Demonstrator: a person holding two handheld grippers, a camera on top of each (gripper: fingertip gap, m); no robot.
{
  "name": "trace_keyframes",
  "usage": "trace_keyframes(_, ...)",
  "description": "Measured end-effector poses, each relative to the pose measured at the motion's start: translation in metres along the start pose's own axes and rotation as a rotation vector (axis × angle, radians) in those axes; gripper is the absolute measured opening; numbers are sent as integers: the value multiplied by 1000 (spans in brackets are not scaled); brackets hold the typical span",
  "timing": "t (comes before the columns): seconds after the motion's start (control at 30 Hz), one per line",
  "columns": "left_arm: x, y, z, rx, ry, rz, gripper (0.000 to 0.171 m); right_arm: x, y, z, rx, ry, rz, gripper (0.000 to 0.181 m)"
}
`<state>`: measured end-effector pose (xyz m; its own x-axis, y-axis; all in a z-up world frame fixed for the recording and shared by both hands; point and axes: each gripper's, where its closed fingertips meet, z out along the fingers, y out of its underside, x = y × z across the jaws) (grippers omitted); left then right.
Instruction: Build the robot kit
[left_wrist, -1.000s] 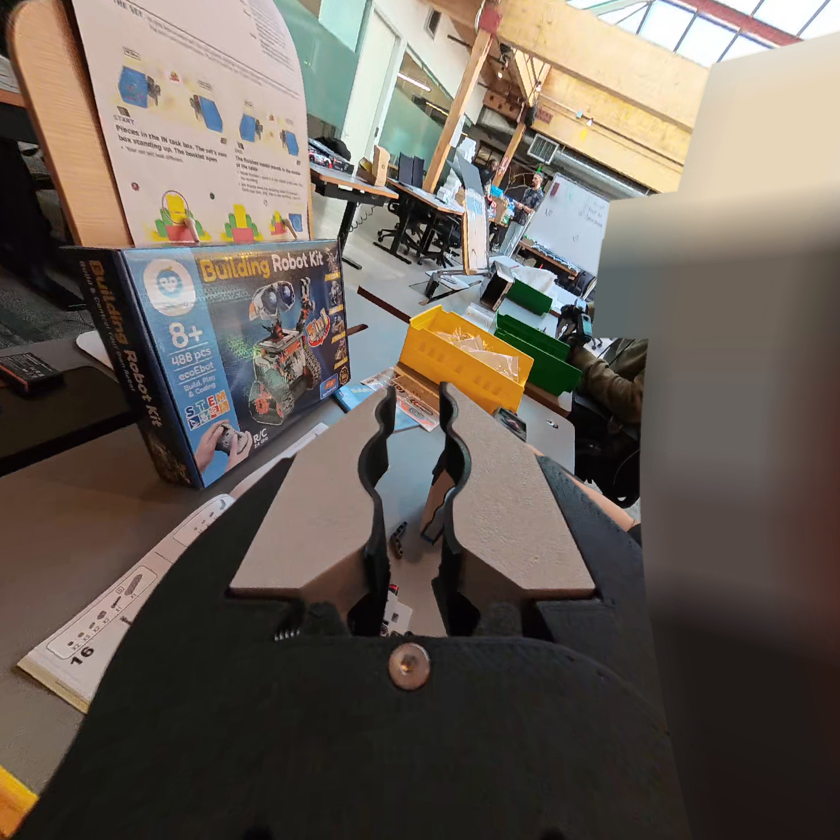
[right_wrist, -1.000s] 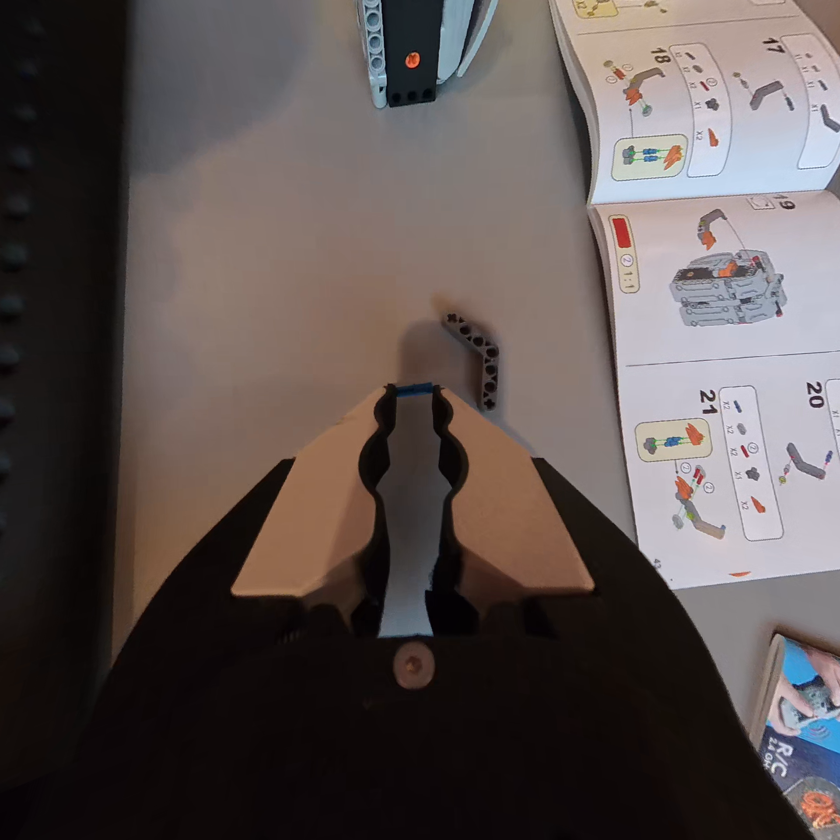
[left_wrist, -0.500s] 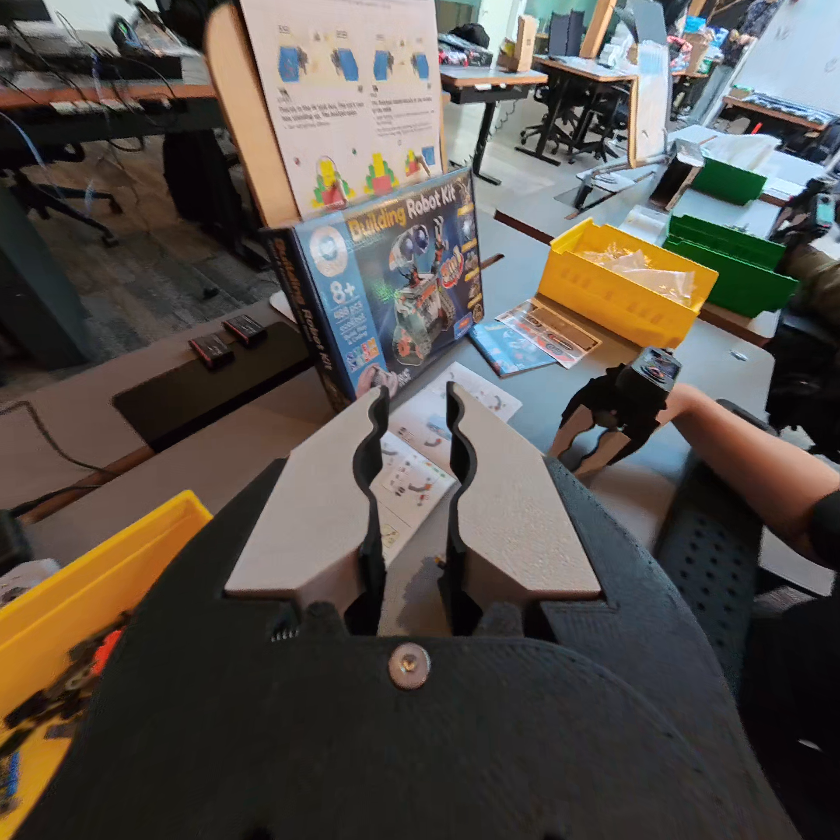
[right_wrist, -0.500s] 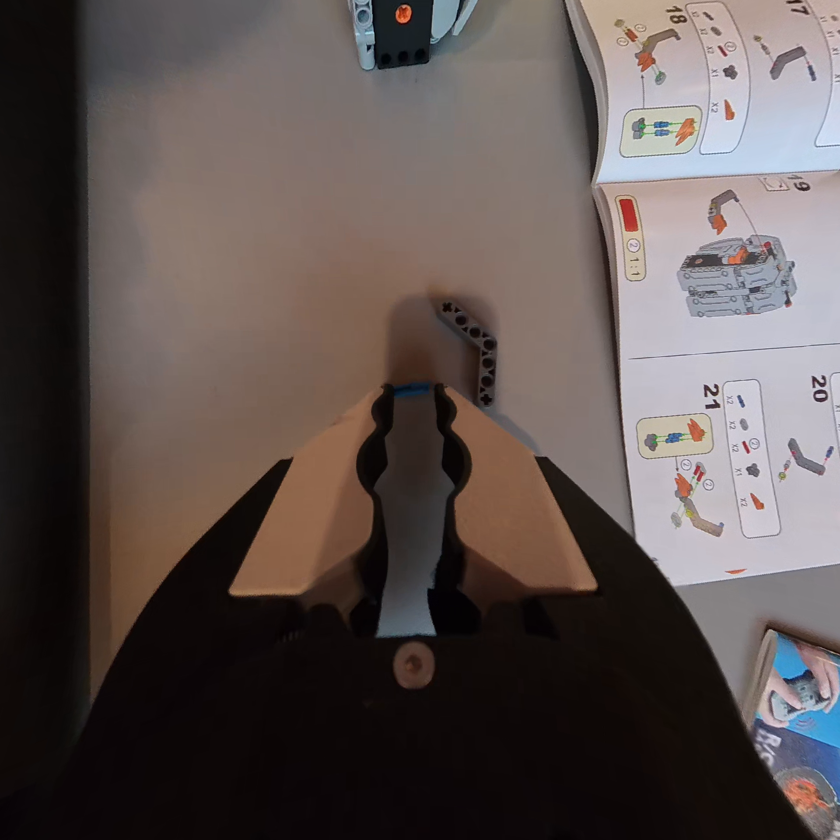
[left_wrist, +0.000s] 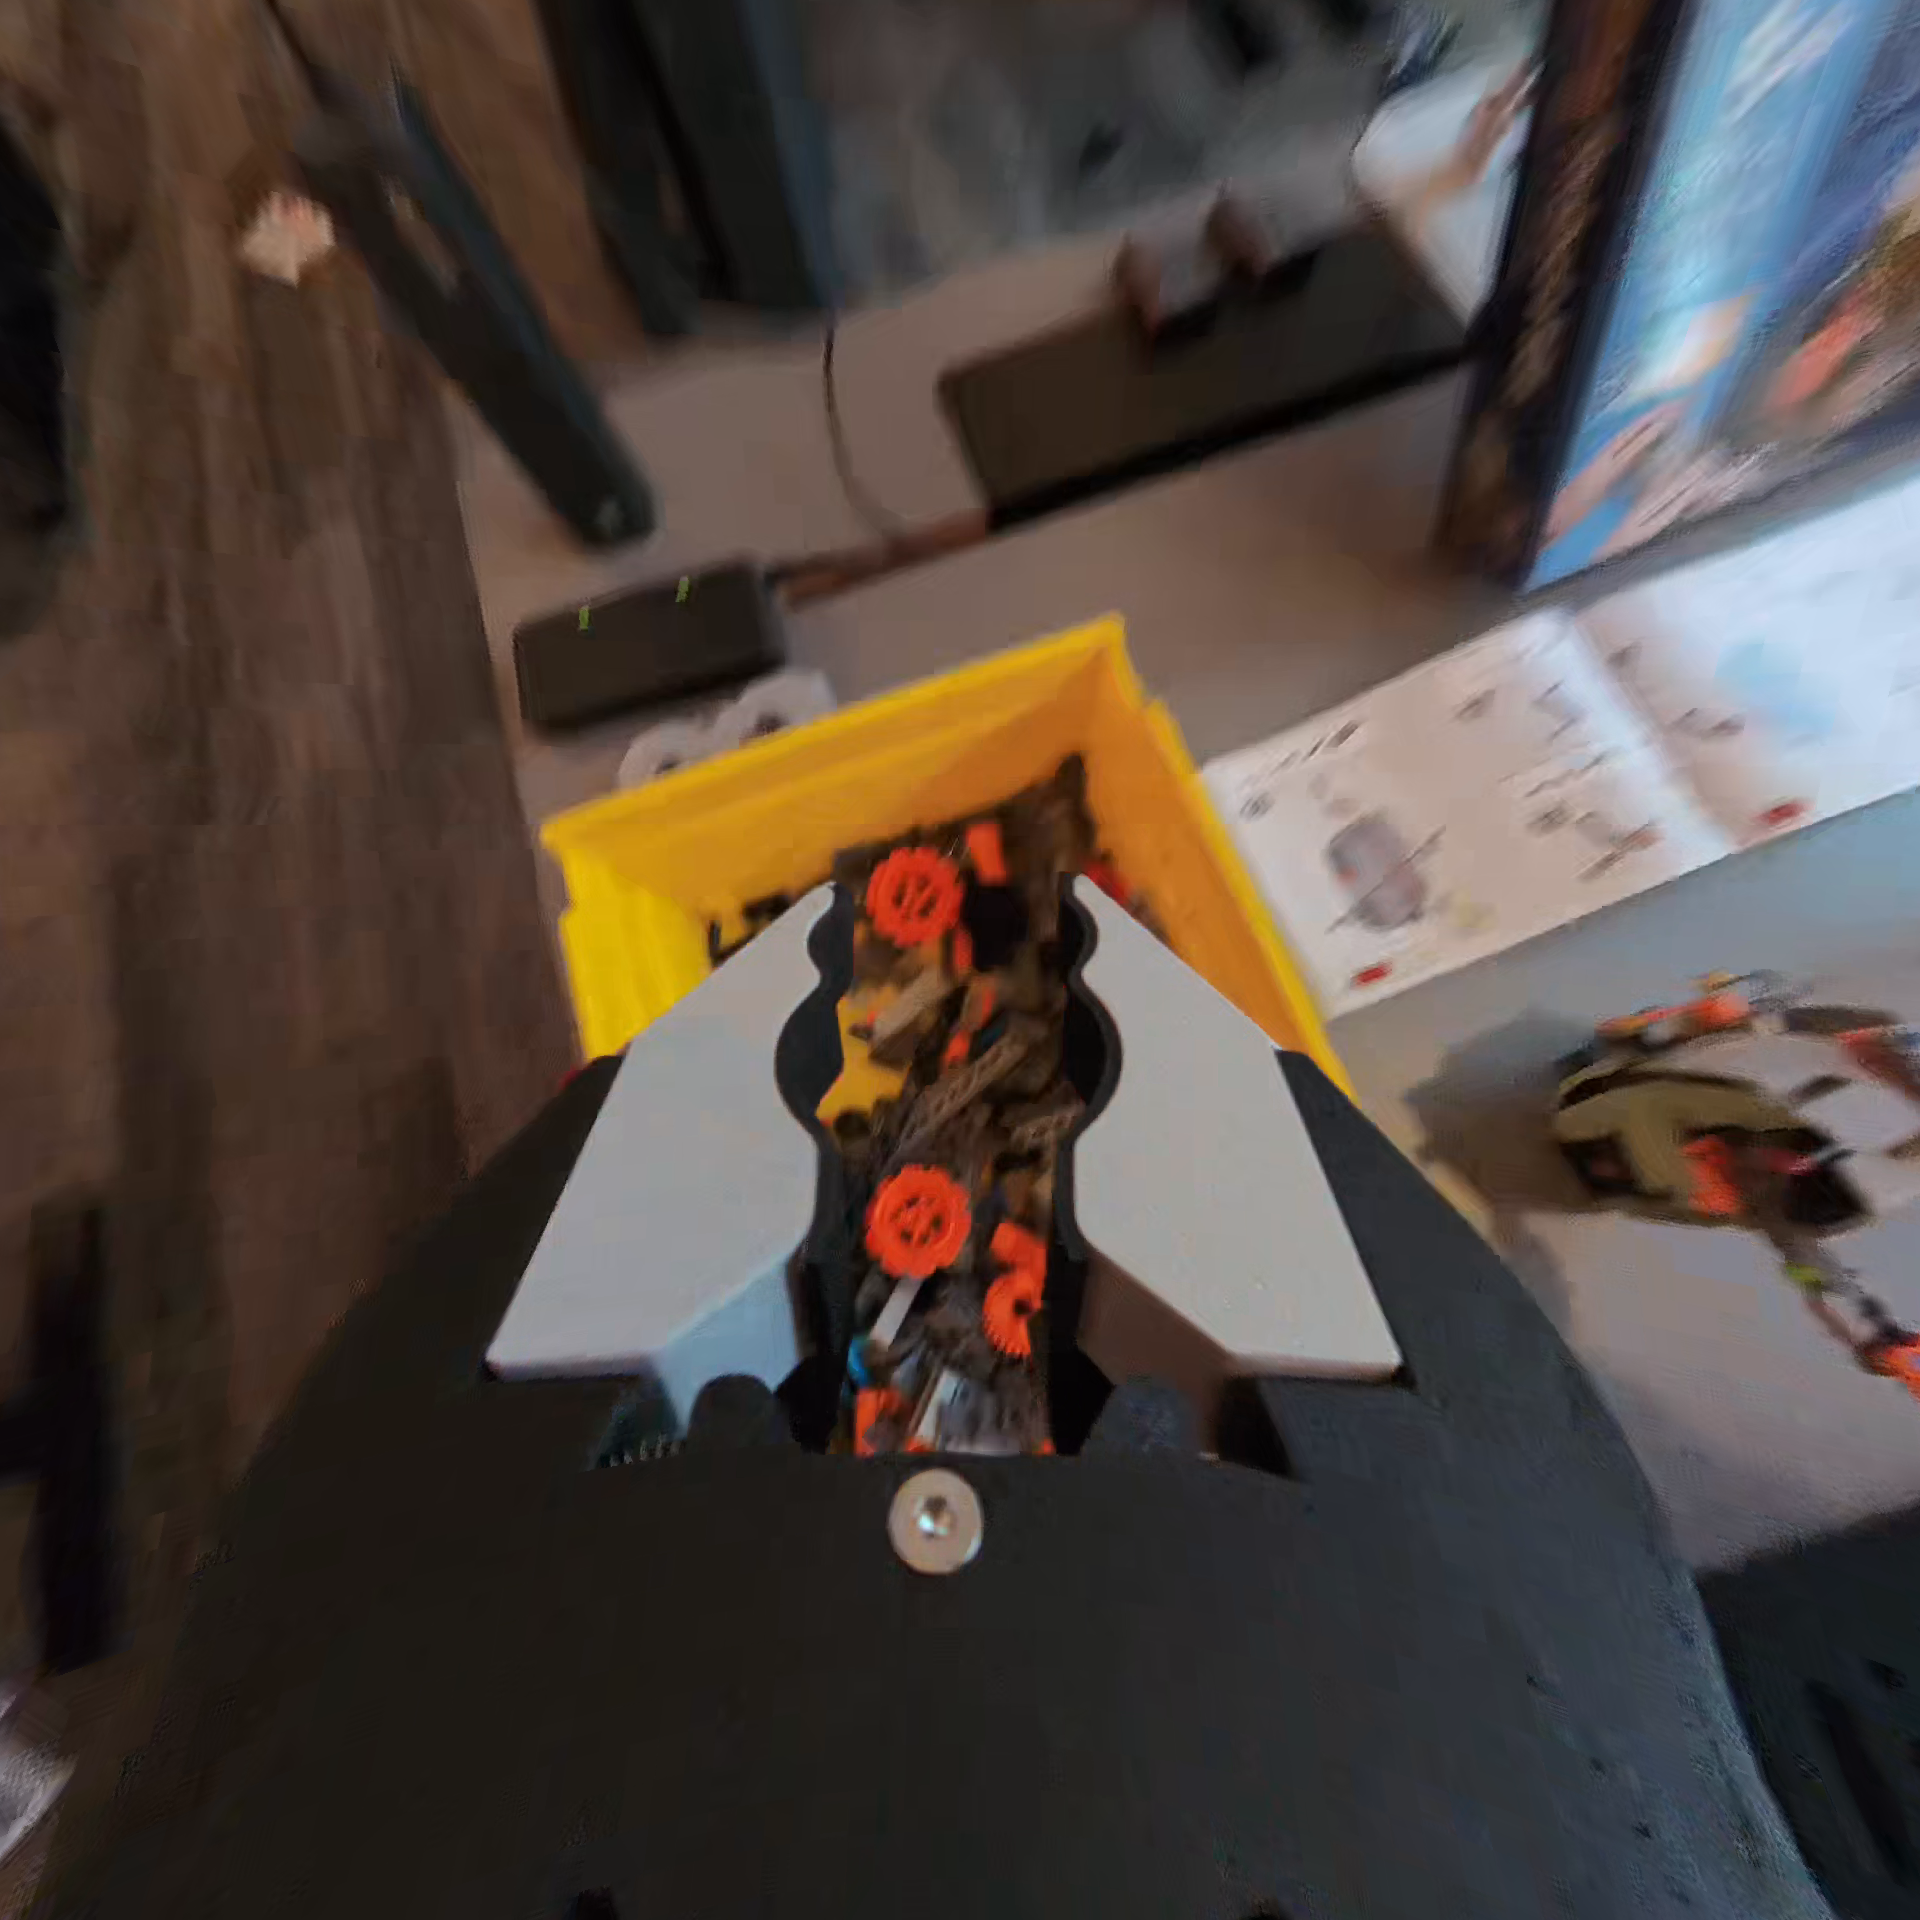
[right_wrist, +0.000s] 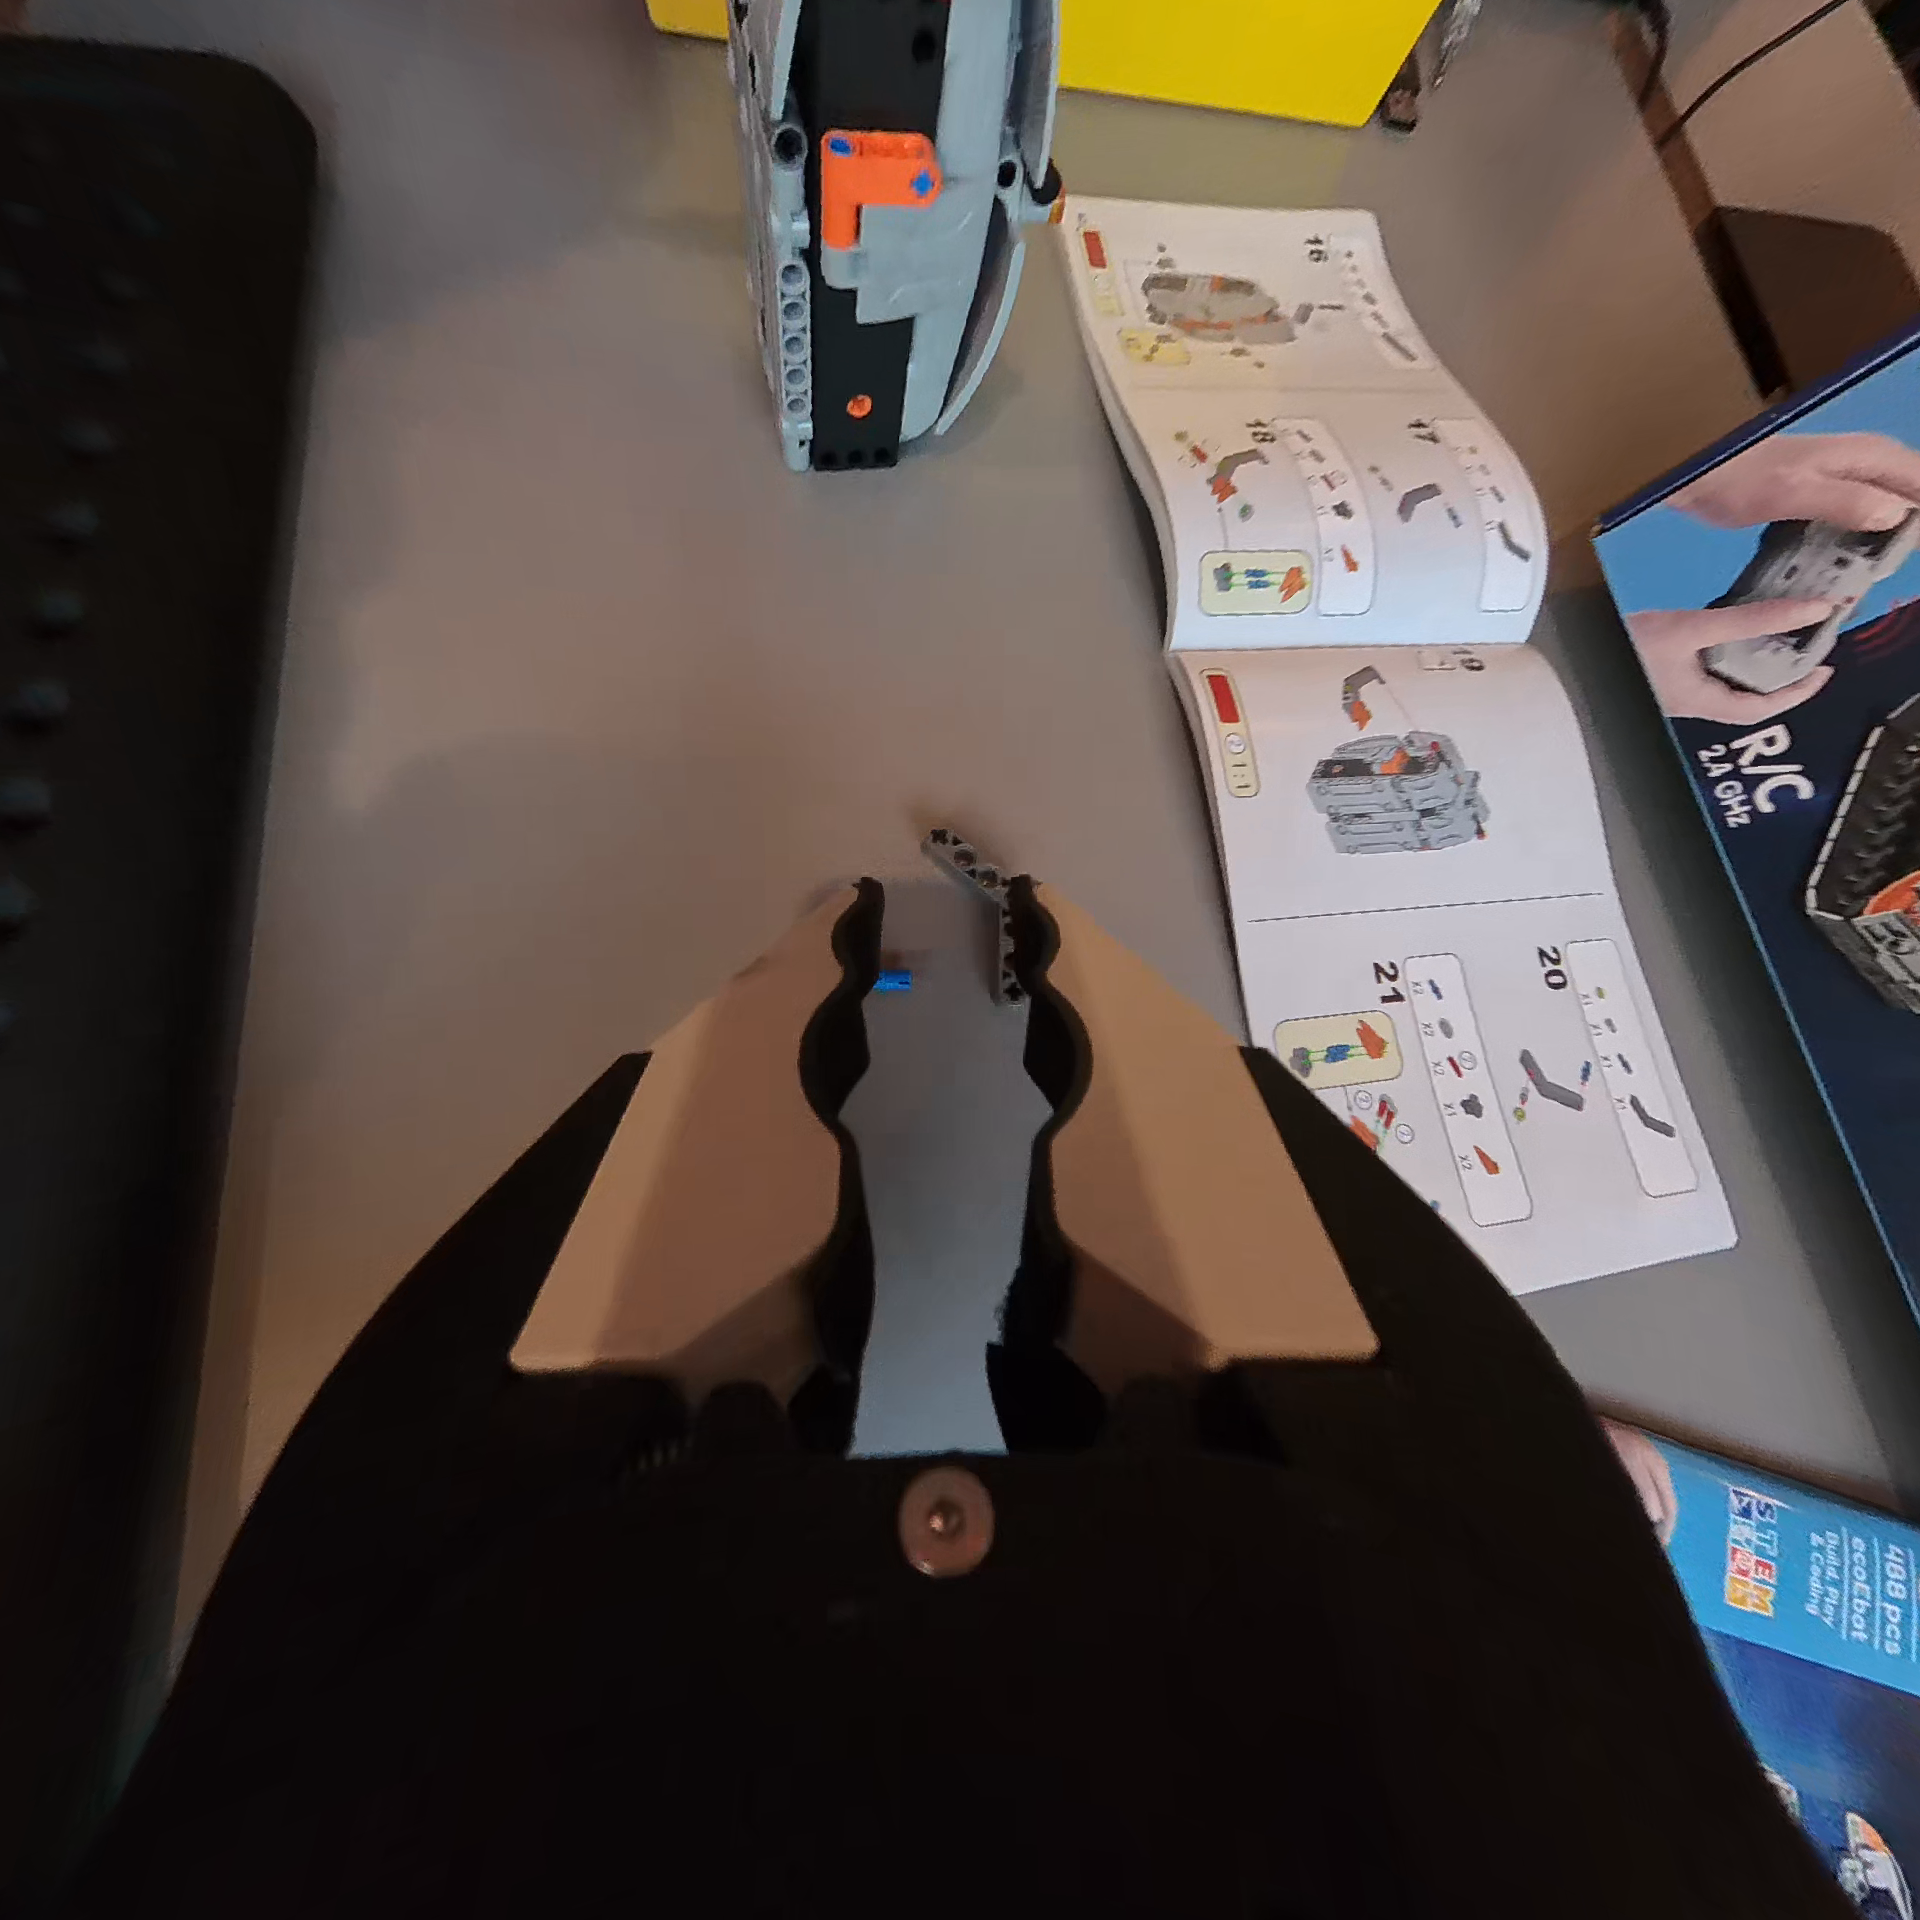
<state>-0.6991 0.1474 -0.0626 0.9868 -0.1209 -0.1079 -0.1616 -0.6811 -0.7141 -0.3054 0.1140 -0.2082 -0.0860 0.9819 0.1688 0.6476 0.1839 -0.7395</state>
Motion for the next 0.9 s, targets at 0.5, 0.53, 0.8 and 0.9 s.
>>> trace_keyframes(0.5,-85,103,133,-548,-203,-125,4,9,1,-4,9,47,-2,25)
trace_keyframes(0.53,-86,107,137,-568,-205,-139,5,9,1,-4,8,47,-3,25)
trace_keyframes(0.8,-86,121,145,-654,-227,-159,14,7,2,-4,1,41,-7,25)
trace_keyframes(0.9,-89,131,145,-710,-264,-131,9,7,2,-4,0,40,-8,25)
